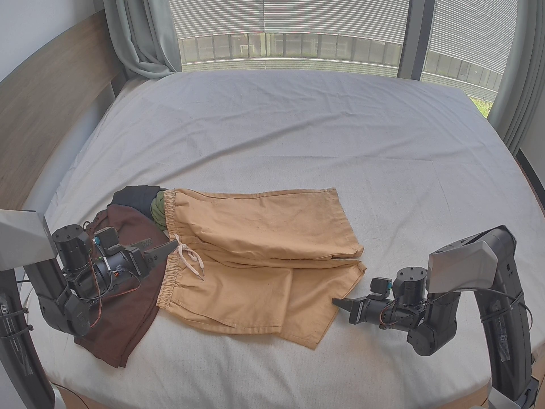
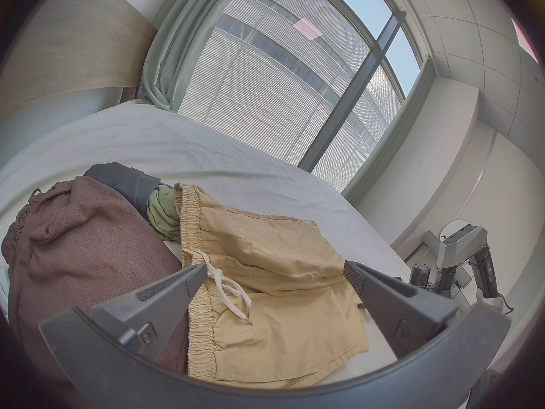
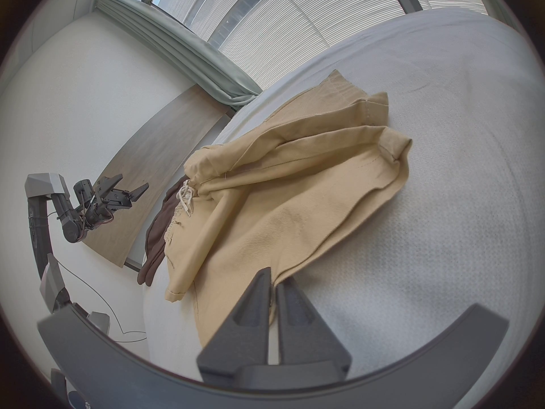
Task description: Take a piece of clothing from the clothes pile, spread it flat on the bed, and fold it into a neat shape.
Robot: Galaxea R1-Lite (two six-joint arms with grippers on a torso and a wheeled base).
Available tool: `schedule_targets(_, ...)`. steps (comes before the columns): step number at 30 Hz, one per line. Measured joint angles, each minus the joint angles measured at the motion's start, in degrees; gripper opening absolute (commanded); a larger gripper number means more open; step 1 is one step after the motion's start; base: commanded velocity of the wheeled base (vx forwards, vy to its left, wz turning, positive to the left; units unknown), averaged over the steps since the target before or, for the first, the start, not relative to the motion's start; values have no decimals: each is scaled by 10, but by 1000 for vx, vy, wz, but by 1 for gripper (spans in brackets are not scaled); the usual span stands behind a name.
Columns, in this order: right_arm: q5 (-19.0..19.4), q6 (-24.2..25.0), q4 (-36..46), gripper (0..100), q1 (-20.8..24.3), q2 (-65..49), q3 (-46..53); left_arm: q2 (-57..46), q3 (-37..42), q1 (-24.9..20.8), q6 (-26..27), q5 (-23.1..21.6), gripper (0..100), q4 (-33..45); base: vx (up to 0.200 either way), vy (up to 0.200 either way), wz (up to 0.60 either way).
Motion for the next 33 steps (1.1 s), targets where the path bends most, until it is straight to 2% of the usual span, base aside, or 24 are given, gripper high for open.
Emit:
schedule_targets(5,-5,-8,0,0,-8,-5,9,1,2,0,0,0,100,0,0,0,0)
schedule_targets(16,-5,-24,3,0,-58,-37,56,10,0,2,3,1,100,0,0,0,0)
schedule_targets(23,-4,-25,3,0,-60,-44,65,20,0,2,4,2,100,0,0,0,0)
schedule_targets(24,-4,-25,2,100,-59,-44,65,21,0,2,4,2,100,0,0,0,0)
schedule_targets(33,-5,-24,1,100,-38,-26,47,22,0,2,4,2,100,0,0,0,0)
